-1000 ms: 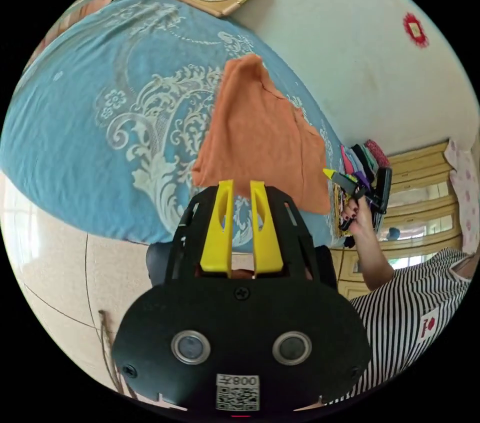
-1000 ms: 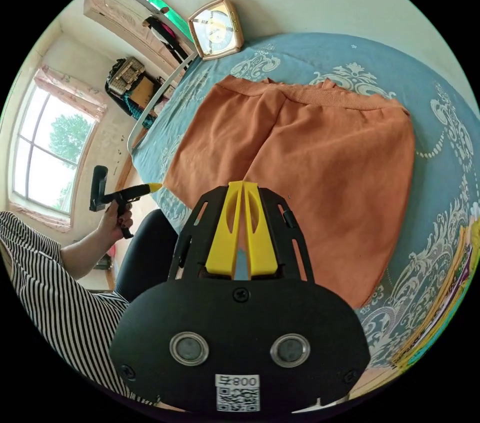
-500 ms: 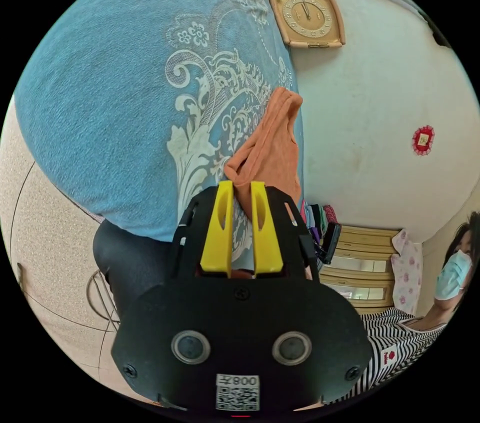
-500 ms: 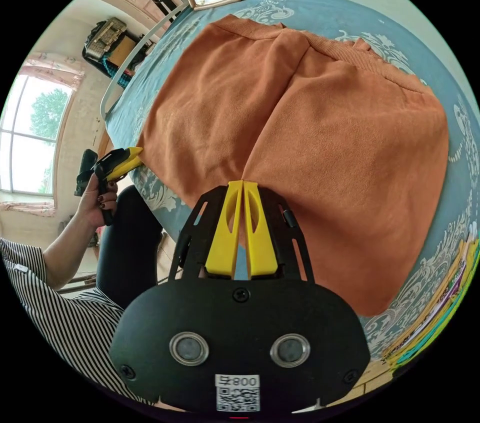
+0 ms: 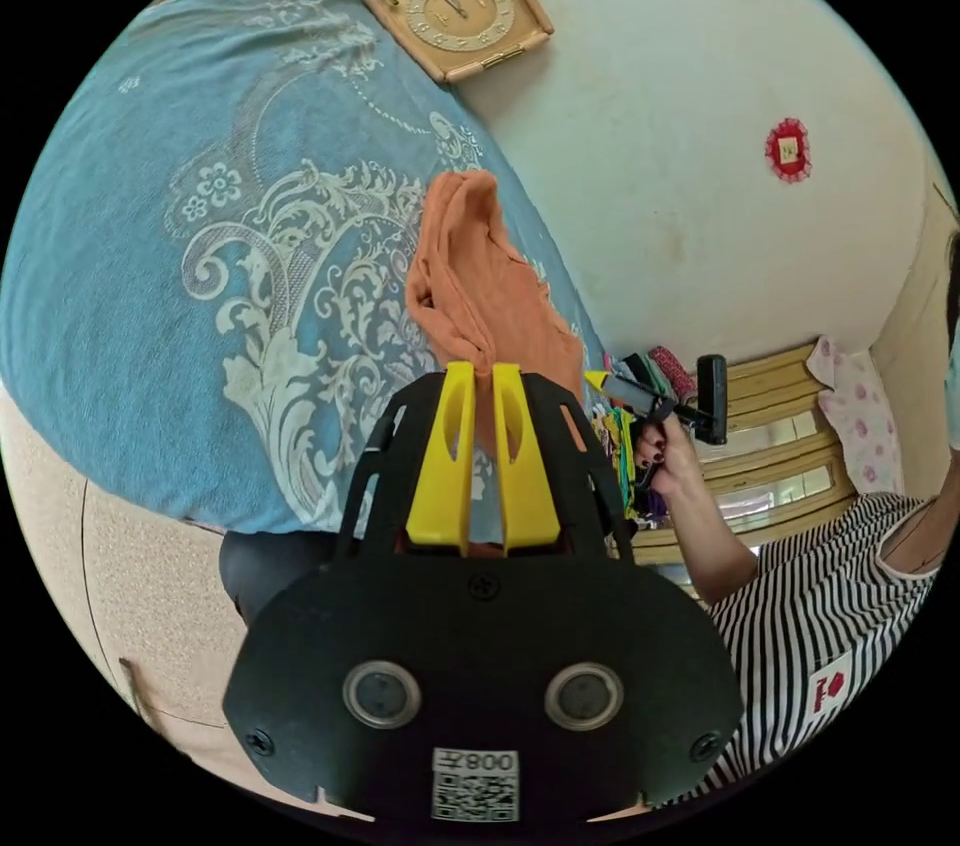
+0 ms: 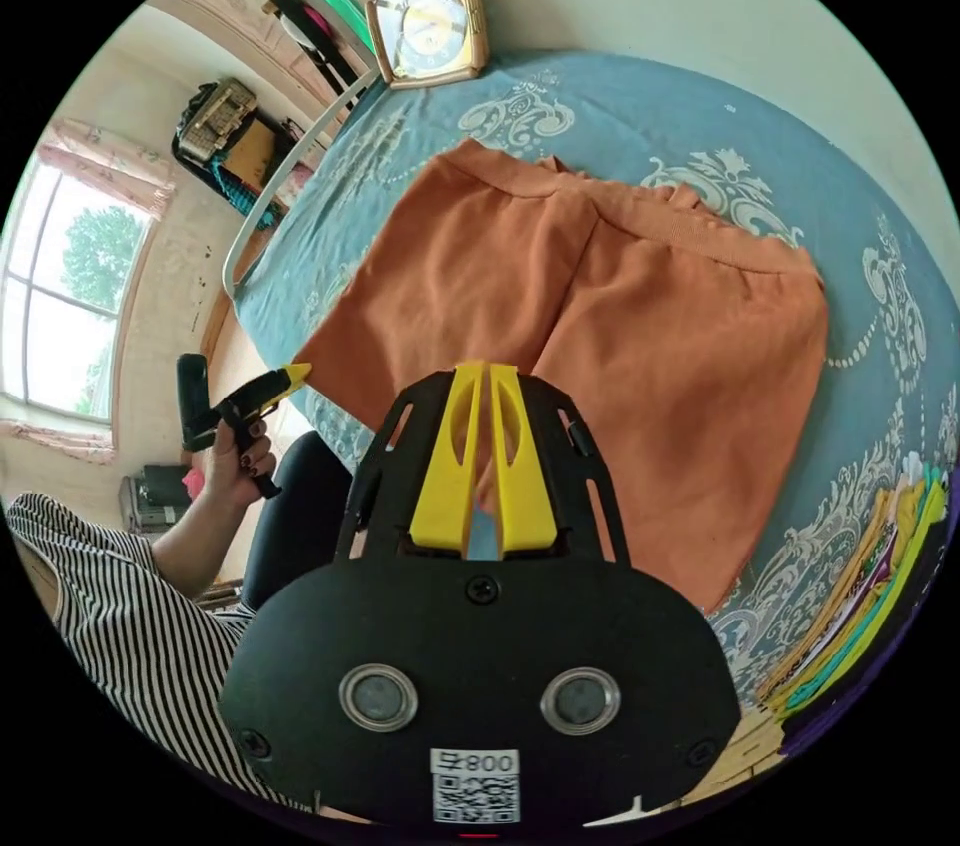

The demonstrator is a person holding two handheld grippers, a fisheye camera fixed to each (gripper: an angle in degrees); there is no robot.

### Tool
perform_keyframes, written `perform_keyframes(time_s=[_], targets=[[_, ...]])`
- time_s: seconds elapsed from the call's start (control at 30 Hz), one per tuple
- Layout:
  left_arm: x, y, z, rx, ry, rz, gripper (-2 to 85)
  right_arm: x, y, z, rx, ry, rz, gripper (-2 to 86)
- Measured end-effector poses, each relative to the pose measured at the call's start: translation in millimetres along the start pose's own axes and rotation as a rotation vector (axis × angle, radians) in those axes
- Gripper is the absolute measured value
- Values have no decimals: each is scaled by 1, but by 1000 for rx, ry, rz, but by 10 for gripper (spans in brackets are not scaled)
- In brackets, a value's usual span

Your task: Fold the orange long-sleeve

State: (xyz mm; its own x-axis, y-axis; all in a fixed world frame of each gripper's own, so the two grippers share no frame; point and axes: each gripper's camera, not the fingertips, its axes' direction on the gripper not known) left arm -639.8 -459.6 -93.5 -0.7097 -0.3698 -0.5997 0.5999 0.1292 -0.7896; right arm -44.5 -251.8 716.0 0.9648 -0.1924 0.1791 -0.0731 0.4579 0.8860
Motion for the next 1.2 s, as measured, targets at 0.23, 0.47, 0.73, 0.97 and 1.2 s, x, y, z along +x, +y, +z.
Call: perform_keyframes(time_s=[0.23,0.47,0.73,0.97,1.2], targets=[[40,-3,24,-53,-45,159,34,-62,-136,63,-27,-74,-125,90],[81,-5,59,-97,-74,282,33,-83,-214,147,-178,0,-57,123],[118,-2,107,-135,-28,364,32,-100,-243,206,-293,244,-16,108],[143,3,143,-138,-20,365,30,-110,-250,211,-312,465,-112,71],[177,10,171,-161,-24,408,30,-65,-253,148,-300,264,-105,31]])
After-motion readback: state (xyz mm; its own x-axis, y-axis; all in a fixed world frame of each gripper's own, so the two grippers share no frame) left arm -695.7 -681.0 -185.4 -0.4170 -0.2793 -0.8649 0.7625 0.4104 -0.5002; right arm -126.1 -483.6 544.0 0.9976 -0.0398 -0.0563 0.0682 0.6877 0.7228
